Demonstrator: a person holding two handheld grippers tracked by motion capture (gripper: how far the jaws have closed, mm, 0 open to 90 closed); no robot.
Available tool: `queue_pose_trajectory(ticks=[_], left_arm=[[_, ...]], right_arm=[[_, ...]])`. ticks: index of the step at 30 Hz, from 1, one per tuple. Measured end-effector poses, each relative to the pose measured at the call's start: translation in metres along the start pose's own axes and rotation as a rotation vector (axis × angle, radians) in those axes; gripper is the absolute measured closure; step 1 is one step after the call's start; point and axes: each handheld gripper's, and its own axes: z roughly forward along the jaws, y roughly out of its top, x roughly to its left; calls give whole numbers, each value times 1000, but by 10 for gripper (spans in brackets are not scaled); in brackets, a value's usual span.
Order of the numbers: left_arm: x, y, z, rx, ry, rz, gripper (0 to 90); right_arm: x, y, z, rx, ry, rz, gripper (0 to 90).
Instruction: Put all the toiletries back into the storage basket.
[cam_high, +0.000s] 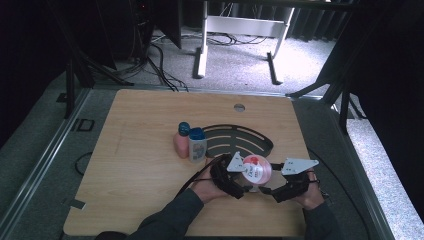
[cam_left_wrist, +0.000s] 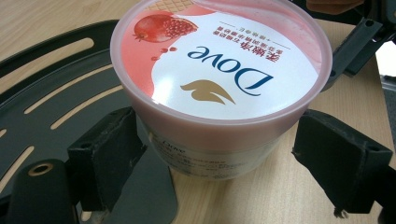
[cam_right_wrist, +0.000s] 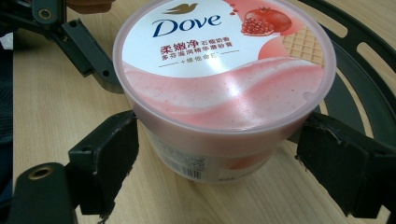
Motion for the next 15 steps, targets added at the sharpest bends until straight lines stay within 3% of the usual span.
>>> queue_pose_trajectory(ticks=[15], left_arm=[[7,9,1,-6,6,0,144]], right_arm=[[-9,4,-3,-8,-6,-2,125]])
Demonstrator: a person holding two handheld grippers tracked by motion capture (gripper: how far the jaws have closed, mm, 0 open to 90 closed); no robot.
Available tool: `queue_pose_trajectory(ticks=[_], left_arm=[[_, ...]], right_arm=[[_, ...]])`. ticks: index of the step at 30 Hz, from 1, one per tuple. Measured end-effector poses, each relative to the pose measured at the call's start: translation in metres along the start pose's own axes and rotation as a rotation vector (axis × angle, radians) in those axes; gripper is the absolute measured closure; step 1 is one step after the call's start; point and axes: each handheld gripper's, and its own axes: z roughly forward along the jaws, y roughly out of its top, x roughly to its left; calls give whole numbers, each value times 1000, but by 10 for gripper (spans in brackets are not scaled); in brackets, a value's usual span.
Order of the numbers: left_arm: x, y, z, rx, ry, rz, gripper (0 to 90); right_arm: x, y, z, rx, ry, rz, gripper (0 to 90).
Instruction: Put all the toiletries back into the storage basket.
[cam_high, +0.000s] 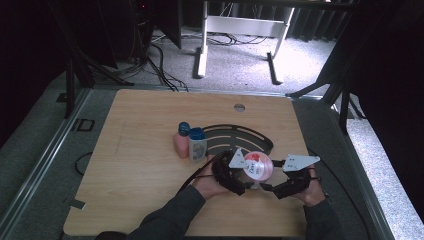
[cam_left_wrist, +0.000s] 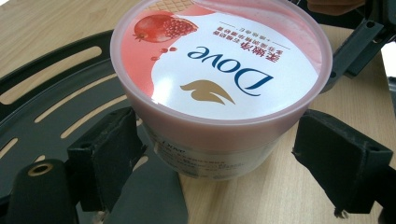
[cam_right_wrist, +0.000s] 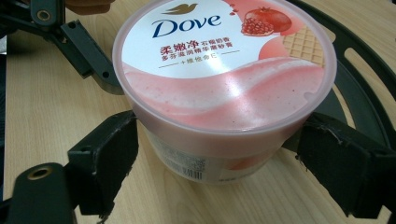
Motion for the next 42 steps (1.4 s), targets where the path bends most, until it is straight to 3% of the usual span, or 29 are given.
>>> queue_pose_trajectory(ticks=[25,42], left_arm=[[12,19,6,-2,27,17,143],[26,20,9,2,51,-12,143]], right_arm=[[-20,8,-5,-7,-18,5,112],[-35,17,5,0,-15,-5,101]])
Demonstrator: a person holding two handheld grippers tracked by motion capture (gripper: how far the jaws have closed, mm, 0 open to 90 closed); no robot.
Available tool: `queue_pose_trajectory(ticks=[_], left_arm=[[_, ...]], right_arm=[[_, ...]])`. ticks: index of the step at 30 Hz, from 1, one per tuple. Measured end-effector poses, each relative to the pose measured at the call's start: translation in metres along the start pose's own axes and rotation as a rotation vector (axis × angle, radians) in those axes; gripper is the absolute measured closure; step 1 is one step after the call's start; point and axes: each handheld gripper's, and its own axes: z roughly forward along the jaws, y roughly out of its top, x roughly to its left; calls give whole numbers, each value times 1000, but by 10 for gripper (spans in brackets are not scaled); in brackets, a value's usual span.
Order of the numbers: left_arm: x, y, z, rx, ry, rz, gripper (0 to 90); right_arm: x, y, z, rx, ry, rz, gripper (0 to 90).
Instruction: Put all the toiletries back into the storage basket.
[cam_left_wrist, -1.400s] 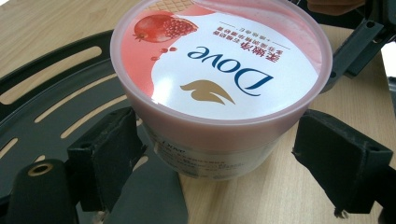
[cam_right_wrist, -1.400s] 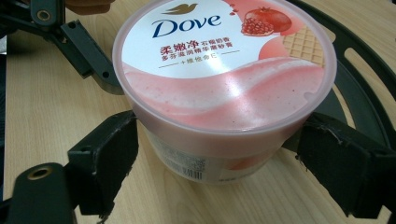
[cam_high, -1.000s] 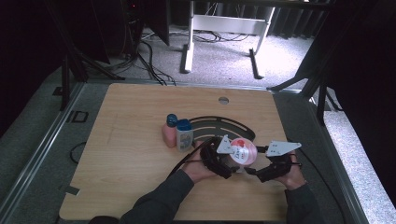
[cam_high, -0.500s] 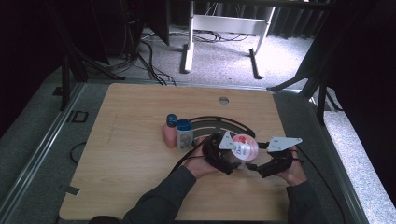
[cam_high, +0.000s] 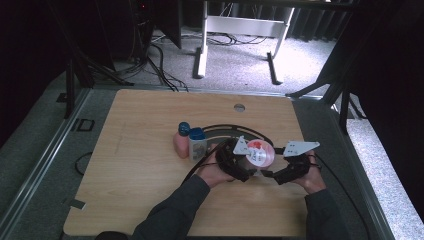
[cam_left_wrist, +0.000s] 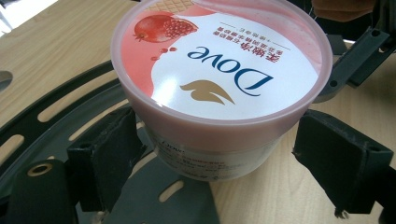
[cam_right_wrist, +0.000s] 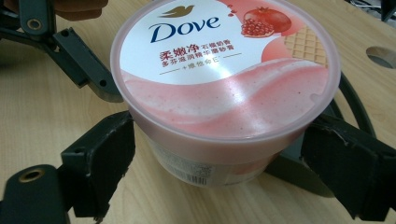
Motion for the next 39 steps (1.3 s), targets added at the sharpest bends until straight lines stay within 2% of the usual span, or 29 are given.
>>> queue_pose_trajectory(ticks=[22,25,37,39], left_arm=[[12,3,13,12,14,-17,143],[14,2,15,12,12,-31,143],[20,3,19,0,31,-58,144],[21,3,20,6,34,-52,144]], right_arm=[[-17,1,7,28,-10,1,102],[-19,2,9,36,-12,-3,102],[-27,3,14,31,-17,14,104],[-28,3,14,32,-16,17,104]])
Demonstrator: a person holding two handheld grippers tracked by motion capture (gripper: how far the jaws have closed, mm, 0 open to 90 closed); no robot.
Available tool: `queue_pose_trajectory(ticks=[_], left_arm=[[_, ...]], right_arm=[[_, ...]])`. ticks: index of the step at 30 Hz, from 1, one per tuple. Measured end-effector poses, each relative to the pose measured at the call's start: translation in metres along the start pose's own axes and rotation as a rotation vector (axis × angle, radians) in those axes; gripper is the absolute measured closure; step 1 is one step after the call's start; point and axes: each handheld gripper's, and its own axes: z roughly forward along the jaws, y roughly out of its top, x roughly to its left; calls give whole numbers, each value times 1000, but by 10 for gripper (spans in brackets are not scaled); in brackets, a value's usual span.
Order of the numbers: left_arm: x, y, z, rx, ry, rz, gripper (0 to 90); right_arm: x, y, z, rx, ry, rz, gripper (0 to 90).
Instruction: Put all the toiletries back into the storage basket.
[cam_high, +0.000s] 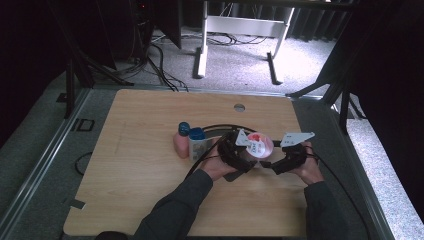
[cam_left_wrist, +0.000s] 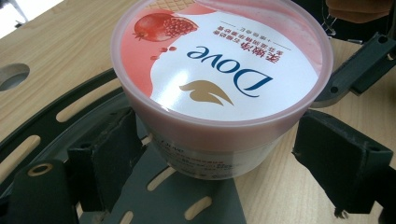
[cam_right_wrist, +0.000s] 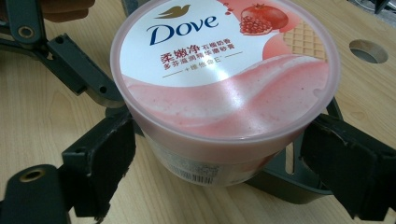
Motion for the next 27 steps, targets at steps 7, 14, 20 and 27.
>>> queue_pose_trajectory(ticks=[7,14,20,27], left_arm=[[2,3,4,5,9,-2,144],[7,5,9,14,17,-2,143],[13,3,13,13,22,-18,144],[17,4,19,16,38,-15,144]], right_arm=[[-6,0,1,10,2,9,108],[-12,1,4,22,2,13,111],[-17,3,8,43,-3,23,121],[-24,5,13,63,-10,26,122]])
